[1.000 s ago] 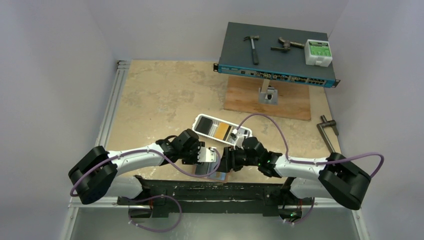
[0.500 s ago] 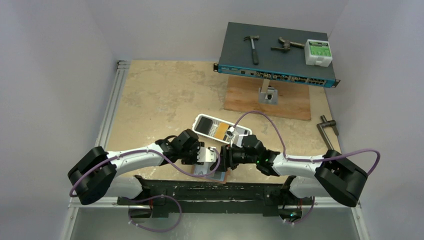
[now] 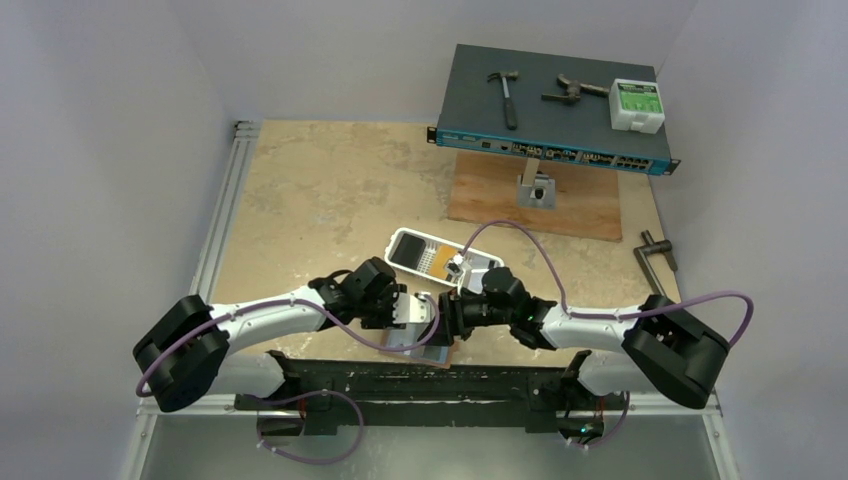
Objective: Put the credit cards into the card holder
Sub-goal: Turn over the card holder at the center of the board.
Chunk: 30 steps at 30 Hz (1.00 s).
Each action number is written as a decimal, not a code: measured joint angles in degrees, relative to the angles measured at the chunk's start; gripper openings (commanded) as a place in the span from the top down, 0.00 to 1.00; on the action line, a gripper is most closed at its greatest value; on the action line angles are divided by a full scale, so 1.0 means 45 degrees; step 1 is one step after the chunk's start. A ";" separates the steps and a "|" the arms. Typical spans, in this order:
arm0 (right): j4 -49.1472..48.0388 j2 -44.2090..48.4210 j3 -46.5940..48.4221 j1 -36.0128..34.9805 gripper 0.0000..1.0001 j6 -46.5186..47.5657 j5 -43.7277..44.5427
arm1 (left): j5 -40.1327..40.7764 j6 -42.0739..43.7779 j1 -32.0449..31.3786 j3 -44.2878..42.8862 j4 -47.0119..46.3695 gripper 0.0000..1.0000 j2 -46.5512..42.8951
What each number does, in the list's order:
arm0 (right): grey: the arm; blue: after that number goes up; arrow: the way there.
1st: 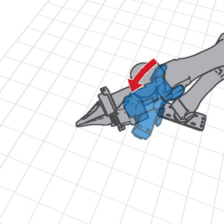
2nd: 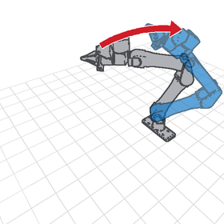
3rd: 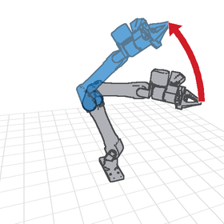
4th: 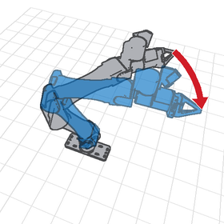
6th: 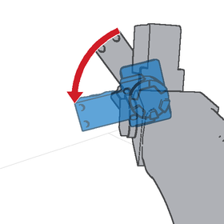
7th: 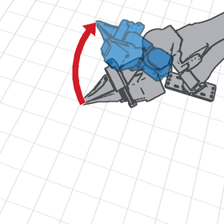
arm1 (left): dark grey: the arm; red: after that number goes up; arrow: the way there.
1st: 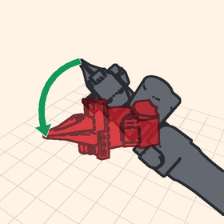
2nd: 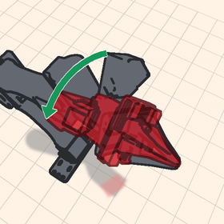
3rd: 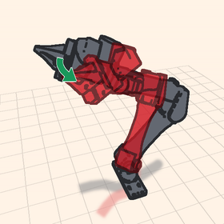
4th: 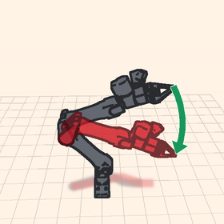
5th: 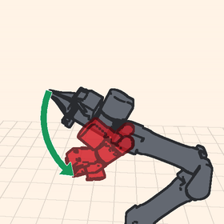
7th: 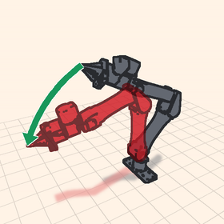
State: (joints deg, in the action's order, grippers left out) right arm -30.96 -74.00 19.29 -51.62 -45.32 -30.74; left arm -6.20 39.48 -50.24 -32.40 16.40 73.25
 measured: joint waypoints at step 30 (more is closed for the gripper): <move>0.2574 0.3818 -0.1219 0.0403 0.40 -0.0267 0.1083 | -0.2807 0.1739 0.3415 -0.1889 0.5100 0.62 -0.2584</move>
State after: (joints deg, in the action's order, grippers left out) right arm -19.38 -56.82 13.80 -49.80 -46.52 -25.87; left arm -18.83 47.31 -34.87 -40.91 39.35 61.63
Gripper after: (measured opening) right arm 0.589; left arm 0.371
